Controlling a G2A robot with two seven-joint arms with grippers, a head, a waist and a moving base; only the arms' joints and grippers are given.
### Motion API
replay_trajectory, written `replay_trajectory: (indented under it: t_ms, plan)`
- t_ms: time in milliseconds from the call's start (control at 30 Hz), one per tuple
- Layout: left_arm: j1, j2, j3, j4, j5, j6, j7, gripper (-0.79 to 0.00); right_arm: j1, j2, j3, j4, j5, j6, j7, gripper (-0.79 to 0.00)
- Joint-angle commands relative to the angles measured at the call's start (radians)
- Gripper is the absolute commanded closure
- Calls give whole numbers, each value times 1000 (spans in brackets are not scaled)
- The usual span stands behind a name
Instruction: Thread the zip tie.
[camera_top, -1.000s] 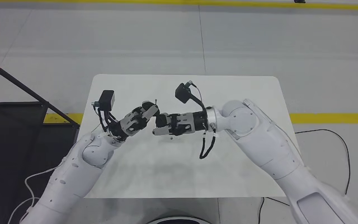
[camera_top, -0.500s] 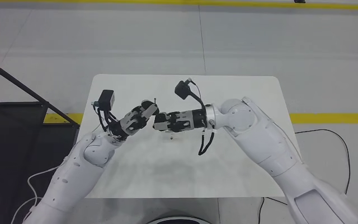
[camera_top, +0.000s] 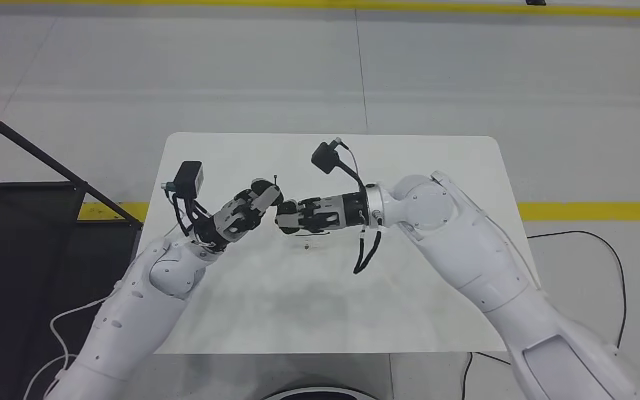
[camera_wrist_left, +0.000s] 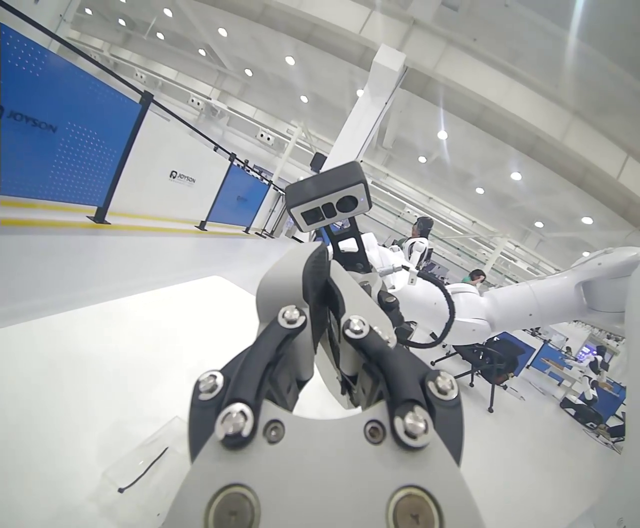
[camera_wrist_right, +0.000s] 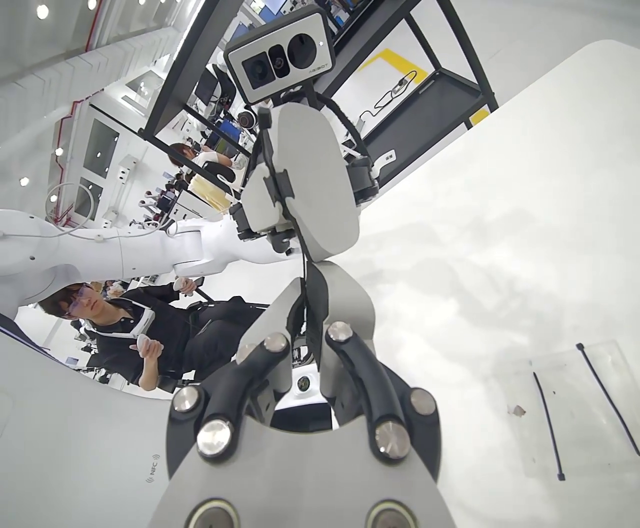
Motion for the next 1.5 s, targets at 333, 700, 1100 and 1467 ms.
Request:
replay_trajectory:
  t_ms: [333,700,1100,1467]
  plan:
    - [-6,-7,3,6,-60,0,-66,-157,-7,-4,17,-1,-13,-7,15,0]
    - [-20,-2,5,15,-176,0,-158,-157,-13,-8,28,-6,-17,0,31,0]
    - [-35,1,14,31,-287,0,-266,-132,-12,-16,32,6,-18,-2,46,0]
    - [-44,-1,10,39,-345,0,-329,-74,-15,-20,39,12,-19,-1,59,0]
